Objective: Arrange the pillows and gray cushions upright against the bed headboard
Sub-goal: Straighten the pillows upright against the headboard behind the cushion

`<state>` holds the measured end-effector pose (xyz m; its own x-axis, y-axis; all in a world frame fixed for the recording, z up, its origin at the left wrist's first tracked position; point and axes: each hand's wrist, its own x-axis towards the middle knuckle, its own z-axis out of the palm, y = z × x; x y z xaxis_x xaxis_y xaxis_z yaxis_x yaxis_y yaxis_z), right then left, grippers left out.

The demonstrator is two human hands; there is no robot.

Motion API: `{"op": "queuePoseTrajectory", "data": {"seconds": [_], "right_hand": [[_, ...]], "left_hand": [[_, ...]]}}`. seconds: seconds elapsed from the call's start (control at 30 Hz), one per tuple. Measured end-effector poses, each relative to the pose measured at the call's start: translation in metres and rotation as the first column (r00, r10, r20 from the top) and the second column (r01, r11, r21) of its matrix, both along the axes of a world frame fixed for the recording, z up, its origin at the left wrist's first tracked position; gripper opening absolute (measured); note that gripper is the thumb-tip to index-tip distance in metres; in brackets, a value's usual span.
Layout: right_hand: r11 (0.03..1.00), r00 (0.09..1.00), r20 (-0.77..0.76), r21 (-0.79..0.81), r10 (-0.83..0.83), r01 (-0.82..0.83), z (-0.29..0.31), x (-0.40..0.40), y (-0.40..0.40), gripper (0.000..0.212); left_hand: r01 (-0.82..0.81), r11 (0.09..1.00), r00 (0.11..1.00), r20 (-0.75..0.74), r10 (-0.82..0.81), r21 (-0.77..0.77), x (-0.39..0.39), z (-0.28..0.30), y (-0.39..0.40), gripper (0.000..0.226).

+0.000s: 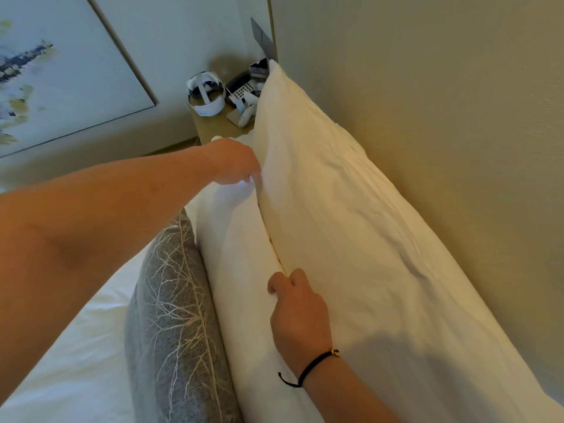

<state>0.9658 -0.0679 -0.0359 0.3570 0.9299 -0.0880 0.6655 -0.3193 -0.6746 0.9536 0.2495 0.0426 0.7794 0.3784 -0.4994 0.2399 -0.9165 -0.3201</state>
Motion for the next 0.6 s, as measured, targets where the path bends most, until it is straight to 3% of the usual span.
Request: {"op": "queuePoseTrajectory", "data": {"seconds": [0.1,0.2,0.27,0.37,0.47,0.53,0.6], "right_hand": [[0.994,0.997,0.064,-0.106,0.034,-0.027,0.003,0.005,0.003,0.023],[0.973,0.983,0.172,-0.23,0.071,-0.03,0.008,0.005,0.006,0.029],[0.962,0.968,0.235,-0.272,0.088,-0.021,0.011,0.004,0.009,0.029],[0.959,0.947,0.301,-0.282,0.115,-0.027,0.011,0.003,0.011,0.02],[0.954,0.926,0.339,-0.292,0.165,-0.063,0.009,0.003,0.012,0.016],[0.949,0.909,0.364,-0.303,0.205,-0.092,0.009,0.003,0.01,0.015],[0.952,0.899,0.387,-0.294,0.205,-0.091,0.013,0.002,0.009,0.01]], "left_hand": [[-0.015,1.0,0.99,0.136,0.018,-0.022,0.01,0.001,-0.005,0.028],[-0.144,0.989,0.969,0.202,0.145,-0.017,0.006,-0.016,-0.018,0.023],[-0.275,0.961,0.923,0.28,0.266,-0.006,-0.002,-0.026,-0.029,0.023],[-0.33,0.942,0.836,0.481,0.265,0.054,-0.025,-0.03,-0.038,0.031],[-0.471,0.879,0.67,0.618,0.412,-0.074,-0.063,-0.03,-0.053,0.05],[-0.546,0.79,0.483,0.666,0.569,-0.28,-0.1,-0.038,-0.075,0.048],[-0.516,0.679,0.29,0.64,0.712,-0.522,-0.141,-0.052,-0.105,0.045]]}}
